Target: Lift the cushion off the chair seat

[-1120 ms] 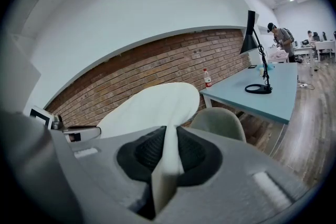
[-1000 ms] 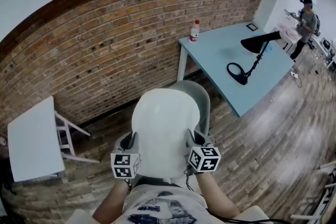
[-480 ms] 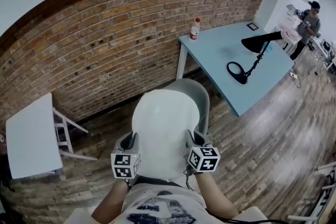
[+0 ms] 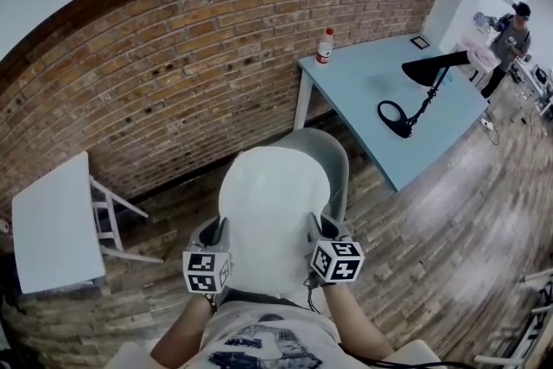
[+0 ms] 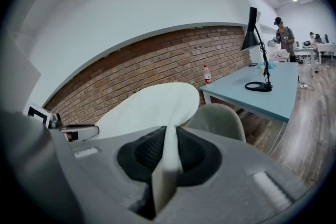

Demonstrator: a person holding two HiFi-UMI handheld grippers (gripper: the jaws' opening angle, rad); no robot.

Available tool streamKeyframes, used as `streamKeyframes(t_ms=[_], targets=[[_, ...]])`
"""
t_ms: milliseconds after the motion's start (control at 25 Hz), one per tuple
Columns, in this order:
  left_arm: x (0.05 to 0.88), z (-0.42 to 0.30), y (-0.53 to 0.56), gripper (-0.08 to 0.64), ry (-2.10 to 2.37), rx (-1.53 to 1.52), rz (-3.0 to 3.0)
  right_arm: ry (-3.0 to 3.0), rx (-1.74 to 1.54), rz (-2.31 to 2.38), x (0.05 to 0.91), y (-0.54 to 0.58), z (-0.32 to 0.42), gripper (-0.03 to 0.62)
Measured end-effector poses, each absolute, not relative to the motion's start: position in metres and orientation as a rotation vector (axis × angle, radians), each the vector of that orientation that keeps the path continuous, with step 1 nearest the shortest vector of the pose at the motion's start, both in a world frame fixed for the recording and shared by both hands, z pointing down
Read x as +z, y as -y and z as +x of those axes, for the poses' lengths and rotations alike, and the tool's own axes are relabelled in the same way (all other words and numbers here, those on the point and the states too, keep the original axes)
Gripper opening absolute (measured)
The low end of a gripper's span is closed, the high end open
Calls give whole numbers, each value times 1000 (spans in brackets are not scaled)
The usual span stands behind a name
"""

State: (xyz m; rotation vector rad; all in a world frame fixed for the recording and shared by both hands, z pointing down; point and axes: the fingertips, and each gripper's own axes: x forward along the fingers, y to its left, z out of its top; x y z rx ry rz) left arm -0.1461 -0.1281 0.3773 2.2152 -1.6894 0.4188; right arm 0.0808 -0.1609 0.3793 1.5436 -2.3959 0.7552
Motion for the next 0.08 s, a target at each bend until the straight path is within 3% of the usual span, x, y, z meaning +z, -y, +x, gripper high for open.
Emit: streamKeyframes(t_ms=[80], targets=[[377, -147, 129, 34, 1691, 417, 2221, 2394, 756, 1544, 380, 162, 79, 48]])
